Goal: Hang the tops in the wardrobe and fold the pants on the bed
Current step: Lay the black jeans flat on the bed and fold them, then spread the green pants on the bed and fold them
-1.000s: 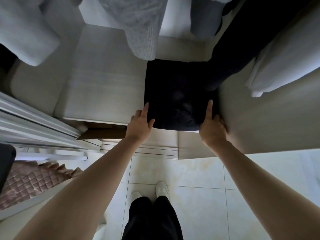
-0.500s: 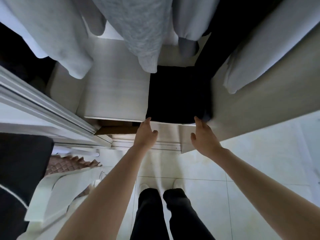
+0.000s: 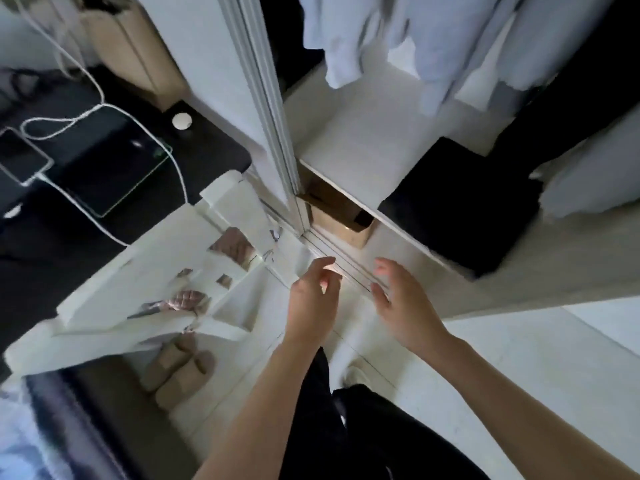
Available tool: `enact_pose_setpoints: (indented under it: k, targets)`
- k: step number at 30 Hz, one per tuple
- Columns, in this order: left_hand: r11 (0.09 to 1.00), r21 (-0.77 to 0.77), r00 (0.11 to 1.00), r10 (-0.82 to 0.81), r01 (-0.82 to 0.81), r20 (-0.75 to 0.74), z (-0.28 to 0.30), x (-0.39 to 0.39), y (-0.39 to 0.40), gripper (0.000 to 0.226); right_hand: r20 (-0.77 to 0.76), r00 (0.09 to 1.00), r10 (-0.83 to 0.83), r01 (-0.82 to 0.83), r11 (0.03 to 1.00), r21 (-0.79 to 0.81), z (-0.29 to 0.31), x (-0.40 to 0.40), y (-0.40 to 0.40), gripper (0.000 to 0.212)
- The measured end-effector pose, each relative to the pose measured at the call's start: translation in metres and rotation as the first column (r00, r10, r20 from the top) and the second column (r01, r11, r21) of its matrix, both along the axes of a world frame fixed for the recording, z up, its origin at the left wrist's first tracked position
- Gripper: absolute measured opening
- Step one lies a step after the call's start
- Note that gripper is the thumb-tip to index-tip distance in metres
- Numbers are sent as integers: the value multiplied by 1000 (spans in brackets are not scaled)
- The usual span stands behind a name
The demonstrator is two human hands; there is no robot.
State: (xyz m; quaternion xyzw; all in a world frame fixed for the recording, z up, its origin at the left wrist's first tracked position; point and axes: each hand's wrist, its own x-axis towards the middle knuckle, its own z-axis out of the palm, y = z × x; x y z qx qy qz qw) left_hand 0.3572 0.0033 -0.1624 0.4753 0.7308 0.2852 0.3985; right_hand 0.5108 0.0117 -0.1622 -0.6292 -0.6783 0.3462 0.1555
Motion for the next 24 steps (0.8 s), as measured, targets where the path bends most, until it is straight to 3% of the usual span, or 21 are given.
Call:
enact_pose_setpoints:
  k: [4, 7, 9, 12, 19, 20, 22, 24]
  targets:
    - [954, 1, 954, 299, -299, 17, 18, -20, -86, 24, -32, 959, 281, -283, 957, -65, 15, -25, -35, 42]
    - [851, 6, 851, 525, -525, 15, 33, -36, -159, 22, -45, 871, 490, -491, 865, -105, 25, -45, -62, 41]
    - [701, 27, 701, 713, -713, 18, 43, -48, -219, 21, -57, 762, 645, -647, 754, -114, 28, -68, -86, 40]
    - [521, 43, 522, 852, -853, 30, 50, -55, -281, 19, -85, 672, 735, -740, 663, -115, 29, -89, -110, 37]
    - [78, 65, 83, 993, -995, 83, 51, -22, -446, 21, -45, 320, 947, -945, 315, -84, 35, -165, -225, 27]
    - [58, 61, 64, 993, -996, 101, 50, -18, -452, 21, -43, 305, 951, -950, 302, -75, 35, -168, -230, 28]
    - [-84, 39, -78, 989, -996, 129, 42, -1, -509, 22, -24, 165, 986, -984, 163, -68, 33, -189, -288, 31]
    - [-152, 20, -148, 980, -988, 130, 34, 14, -554, 20, 13, 90, 996, -994, 91, -60, 33, -201, -334, 32]
